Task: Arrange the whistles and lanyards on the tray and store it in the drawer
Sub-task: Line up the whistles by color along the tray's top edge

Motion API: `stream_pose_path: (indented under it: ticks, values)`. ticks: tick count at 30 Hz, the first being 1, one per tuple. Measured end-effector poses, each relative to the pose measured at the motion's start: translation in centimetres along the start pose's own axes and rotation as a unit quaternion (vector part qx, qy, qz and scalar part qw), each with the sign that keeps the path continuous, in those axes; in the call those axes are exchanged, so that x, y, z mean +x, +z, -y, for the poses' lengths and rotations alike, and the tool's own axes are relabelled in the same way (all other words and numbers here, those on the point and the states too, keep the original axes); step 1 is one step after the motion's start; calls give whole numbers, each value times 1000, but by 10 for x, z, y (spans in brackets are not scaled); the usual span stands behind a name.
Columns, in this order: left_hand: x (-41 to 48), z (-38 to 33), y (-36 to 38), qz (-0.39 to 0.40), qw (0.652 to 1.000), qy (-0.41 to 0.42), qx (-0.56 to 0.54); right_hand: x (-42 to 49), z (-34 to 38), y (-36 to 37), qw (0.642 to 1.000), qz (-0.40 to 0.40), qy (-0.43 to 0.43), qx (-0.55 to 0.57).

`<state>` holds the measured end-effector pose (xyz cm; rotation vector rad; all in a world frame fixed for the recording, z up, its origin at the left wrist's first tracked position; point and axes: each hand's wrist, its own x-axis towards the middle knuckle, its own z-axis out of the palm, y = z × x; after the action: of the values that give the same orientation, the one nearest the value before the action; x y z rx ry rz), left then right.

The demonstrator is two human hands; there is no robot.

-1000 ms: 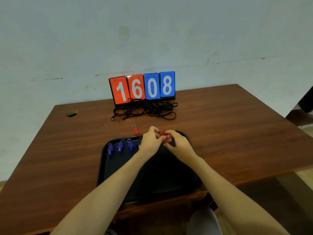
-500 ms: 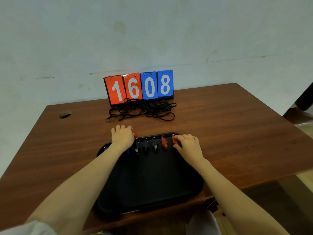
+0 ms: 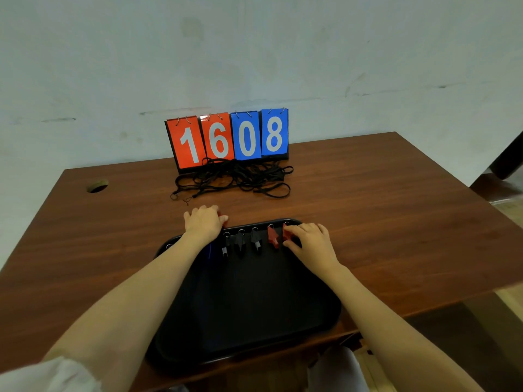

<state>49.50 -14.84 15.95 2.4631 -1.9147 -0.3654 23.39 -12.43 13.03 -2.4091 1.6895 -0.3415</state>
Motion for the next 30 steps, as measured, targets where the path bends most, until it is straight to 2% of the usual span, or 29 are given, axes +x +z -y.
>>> stream_pose_path:
  ticks: [10,16,25,30]
  values:
    - [4,-7,-2,20,998,-25,-57,-2,4,2,1000,0,-4,19]
    - [3,-4,-3,-31,996,-23,-80,-2,8,4,999,-21,-10,23]
    - [-22,-23,-5,-109,987,58,-103,2,20,6,995,-10,-99,9]
    - [-36,-38,-4,-130,980,104,-105,4,25,4,996,9,-92,-22]
